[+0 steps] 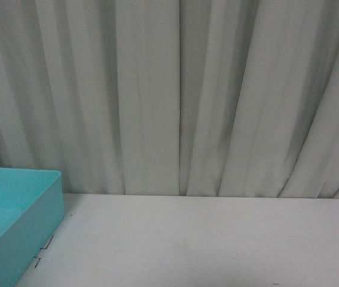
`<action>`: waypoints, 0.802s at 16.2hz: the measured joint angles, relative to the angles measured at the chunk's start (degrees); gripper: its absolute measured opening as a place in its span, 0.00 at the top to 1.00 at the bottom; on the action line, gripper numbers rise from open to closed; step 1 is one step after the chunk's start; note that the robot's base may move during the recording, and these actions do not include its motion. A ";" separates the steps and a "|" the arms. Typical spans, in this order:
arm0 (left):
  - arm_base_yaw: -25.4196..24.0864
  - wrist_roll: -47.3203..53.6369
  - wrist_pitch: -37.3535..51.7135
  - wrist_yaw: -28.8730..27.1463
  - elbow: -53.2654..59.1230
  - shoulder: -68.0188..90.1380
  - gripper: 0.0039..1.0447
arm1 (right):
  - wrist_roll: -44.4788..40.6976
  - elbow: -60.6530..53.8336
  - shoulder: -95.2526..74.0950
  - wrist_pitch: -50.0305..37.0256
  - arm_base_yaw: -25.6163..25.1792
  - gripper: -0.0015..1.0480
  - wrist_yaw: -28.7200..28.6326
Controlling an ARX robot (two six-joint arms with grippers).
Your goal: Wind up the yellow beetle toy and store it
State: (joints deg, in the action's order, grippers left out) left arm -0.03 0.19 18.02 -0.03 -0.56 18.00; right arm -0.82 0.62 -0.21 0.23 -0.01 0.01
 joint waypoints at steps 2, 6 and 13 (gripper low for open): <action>0.00 0.00 -2.62 0.00 0.00 -2.62 0.99 | 0.00 0.00 0.00 0.00 0.00 0.06 0.00; 0.00 0.02 -6.82 0.00 0.00 -6.67 0.99 | 0.00 0.00 0.00 0.00 0.00 0.06 0.00; 0.00 0.00 -18.45 -0.02 -0.04 -17.59 0.99 | -0.02 0.00 0.00 -0.02 0.00 0.06 0.00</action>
State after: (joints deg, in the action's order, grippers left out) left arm -0.03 0.19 -0.43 -0.05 -0.60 0.40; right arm -0.84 0.62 -0.21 0.21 -0.01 0.01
